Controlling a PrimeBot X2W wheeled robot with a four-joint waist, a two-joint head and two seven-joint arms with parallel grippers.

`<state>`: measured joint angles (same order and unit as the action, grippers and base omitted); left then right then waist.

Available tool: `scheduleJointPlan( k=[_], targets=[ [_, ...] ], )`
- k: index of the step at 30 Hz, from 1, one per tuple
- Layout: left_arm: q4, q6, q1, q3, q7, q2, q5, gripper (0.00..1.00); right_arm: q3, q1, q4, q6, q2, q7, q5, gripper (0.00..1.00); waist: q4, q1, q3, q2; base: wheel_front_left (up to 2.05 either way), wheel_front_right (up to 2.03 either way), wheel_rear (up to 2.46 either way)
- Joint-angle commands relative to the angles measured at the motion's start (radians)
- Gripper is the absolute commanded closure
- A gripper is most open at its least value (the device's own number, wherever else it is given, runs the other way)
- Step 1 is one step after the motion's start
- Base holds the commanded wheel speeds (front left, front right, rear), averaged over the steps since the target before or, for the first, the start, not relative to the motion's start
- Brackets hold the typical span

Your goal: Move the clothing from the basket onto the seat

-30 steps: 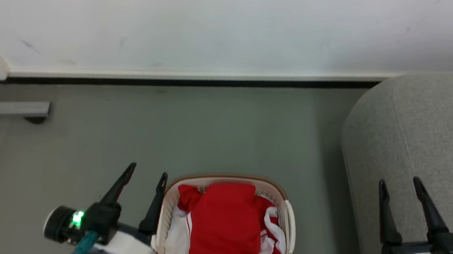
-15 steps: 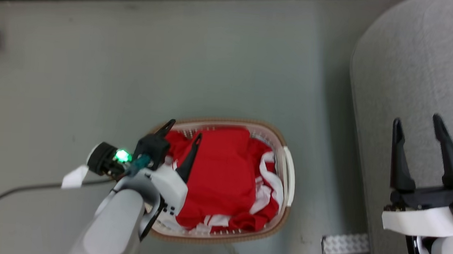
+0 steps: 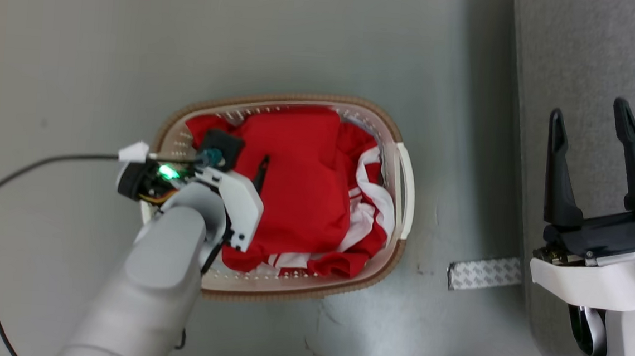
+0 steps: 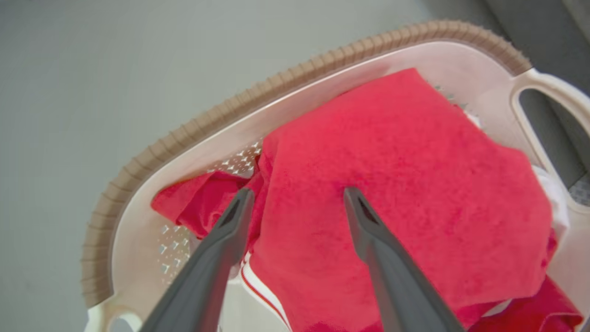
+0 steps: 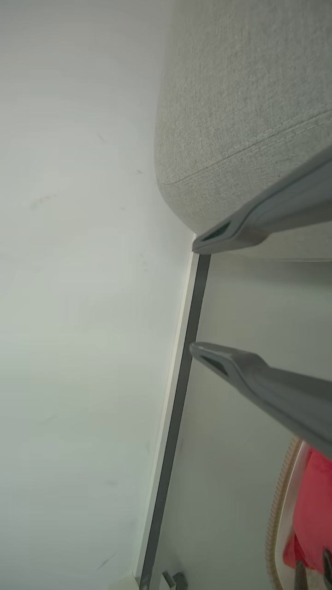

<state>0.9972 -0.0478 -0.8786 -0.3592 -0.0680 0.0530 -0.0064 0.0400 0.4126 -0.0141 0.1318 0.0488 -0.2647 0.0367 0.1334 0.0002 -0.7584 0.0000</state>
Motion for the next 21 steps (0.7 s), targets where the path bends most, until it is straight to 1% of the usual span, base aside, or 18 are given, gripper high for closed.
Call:
scheduleJointPlan(
  k=[1,3,5,10,11,12,13,15,19,20,21],
  targets=[
    [0.023,0.009,-0.022,0.002,0.013,0.006,0.008,0.0,0.007,0.018,-0.013,-0.002,0.003,0.0,0.003,0.0,0.019,-0.0002,-0.05,0.0,0.0,0.0,0.0],
    [0.062,0.014,-0.054,0.0,0.032,0.013,0.01,0.0,0.019,0.023,-0.03,-0.002,0.003,0.0,0.01,0.0,0.029,-0.0002,-0.08,0.0,0.0,0.0,0.0],
    [0.09,0.008,-0.078,-0.004,0.042,0.012,0.006,0.0,0.029,0.019,-0.041,-0.002,0.003,0.0,0.014,0.0,0.037,-0.0002,-0.105,0.0,0.0,0.0,0.0],
    [0.14,-0.019,-0.099,-0.027,0.01,0.005,-0.007,0.0,0.045,-0.007,-0.048,-0.002,0.003,0.0,0.021,0.0,0.05,-0.0002,-0.131,0.0,0.0,0.0,0.0],
    [0.15,-0.021,-0.098,-0.031,0.005,0.003,-0.014,0.5,0.045,-0.012,-0.046,-0.002,0.003,0.0,0.021,0.0,0.049,-0.0002,-0.13,0.0,0.0,0.0,0.0],
    [0.156,-0.023,-0.097,-0.036,0.0,0.002,-0.019,0.89,0.045,-0.017,-0.044,-0.002,0.003,0.0,0.02,0.0,0.046,-0.0002,-0.126,0.0,0.0,0.0,0.0],
    [0.157,-0.026,-0.095,-0.041,-0.011,0.002,-0.025,1.0,0.044,-0.023,-0.041,-0.002,0.002,0.0,0.019,0.0,0.043,-0.0002,-0.12,0.0,0.0,0.0,0.0],
    [0.159,-0.032,-0.079,-0.047,-0.036,0.001,-0.051,1.0,0.039,-0.028,-0.031,-0.002,0.003,0.0,0.019,0.0,0.033,-0.0002,-0.099,0.0,0.0,0.0,0.0],
    [0.112,-0.042,-0.03,-0.068,-0.109,0.0,-0.119,1.0,0.047,-0.023,-0.009,-0.002,0.003,0.0,0.006,0.0,0.013,-0.0002,-0.021,0.0,0.0,0.0,0.0],
    [0.101,-0.041,-0.016,-0.079,-0.121,-0.001,-0.128,1.0,0.046,-0.024,-0.006,-0.002,0.003,0.0,0.013,0.0,0.007,-0.0002,0.002,0.0,0.0,0.0,0.0],
    [0.101,-0.041,-0.016,-0.079,-0.121,-0.001,-0.128,1.0,0.046,-0.024,-0.006,-0.002,0.003,0.0,0.013,0.0,0.007,-0.0002,0.002,0.0,0.0,0.0,0.0]
  ],
)
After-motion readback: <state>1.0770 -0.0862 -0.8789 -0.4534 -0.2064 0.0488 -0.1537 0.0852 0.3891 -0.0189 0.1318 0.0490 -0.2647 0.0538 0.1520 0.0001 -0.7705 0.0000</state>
